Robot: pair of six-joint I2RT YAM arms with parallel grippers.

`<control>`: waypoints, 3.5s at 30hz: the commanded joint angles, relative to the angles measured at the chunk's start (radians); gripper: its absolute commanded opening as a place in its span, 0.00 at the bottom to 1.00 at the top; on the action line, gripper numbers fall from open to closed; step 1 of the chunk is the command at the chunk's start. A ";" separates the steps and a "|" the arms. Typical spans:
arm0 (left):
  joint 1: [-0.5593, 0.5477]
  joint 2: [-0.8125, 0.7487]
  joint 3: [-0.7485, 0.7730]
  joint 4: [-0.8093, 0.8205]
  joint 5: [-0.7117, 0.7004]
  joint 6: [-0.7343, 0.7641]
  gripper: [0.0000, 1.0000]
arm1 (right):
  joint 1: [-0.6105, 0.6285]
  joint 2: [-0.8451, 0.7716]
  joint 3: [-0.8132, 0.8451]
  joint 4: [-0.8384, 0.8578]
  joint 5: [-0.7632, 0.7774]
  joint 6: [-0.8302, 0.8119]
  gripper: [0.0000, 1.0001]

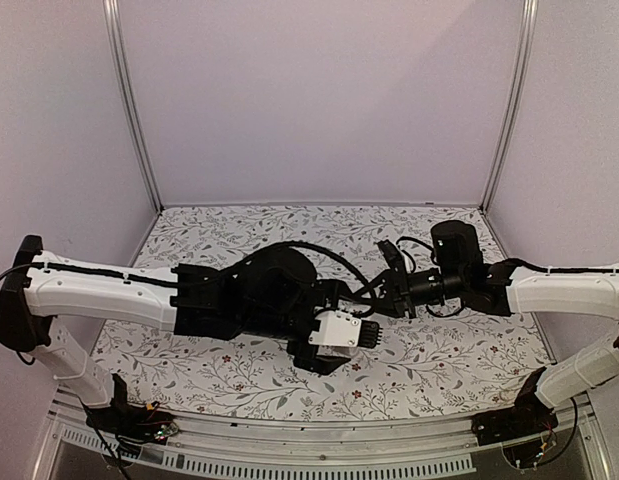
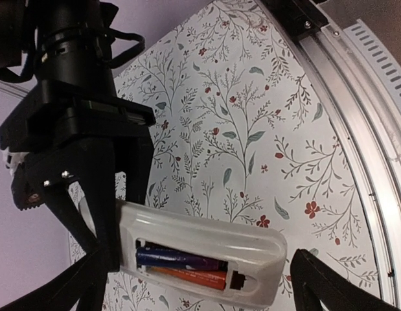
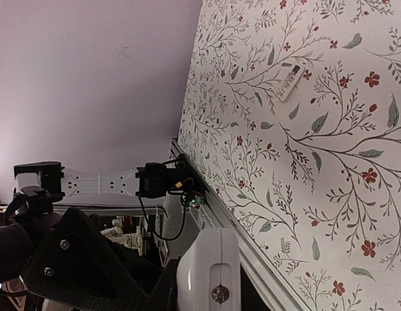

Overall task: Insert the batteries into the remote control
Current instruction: Load the battery into the battery compartment, then adjust the battery cover at the center of the board.

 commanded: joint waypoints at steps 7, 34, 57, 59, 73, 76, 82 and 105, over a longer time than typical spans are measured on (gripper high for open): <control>-0.010 0.033 0.033 -0.032 0.030 0.018 0.94 | 0.007 -0.007 0.021 0.014 -0.005 0.032 0.00; 0.003 0.061 0.011 -0.050 0.082 -0.005 0.77 | 0.006 -0.065 0.015 0.179 -0.005 0.187 0.00; 0.006 -0.056 0.032 0.012 0.065 -0.128 0.88 | 0.003 -0.077 -0.049 0.189 0.056 0.080 0.00; 0.006 -0.095 0.022 0.033 0.063 -0.158 0.90 | -0.004 -0.071 -0.060 0.180 0.072 0.049 0.00; 0.255 -0.201 -0.021 -0.124 -0.066 -0.787 1.00 | -0.120 -0.076 -0.085 0.076 0.104 -0.161 0.00; 0.357 -0.159 -0.018 -0.224 -0.018 -0.894 0.99 | -0.144 -0.083 -0.086 0.052 0.095 -0.190 0.00; 0.525 -0.066 -0.031 -0.308 0.050 -1.060 0.80 | -0.162 -0.081 -0.081 0.019 0.078 -0.242 0.00; 0.557 0.312 -0.008 -0.311 0.179 -1.165 0.69 | -0.170 -0.053 -0.090 -0.017 0.064 -0.273 0.00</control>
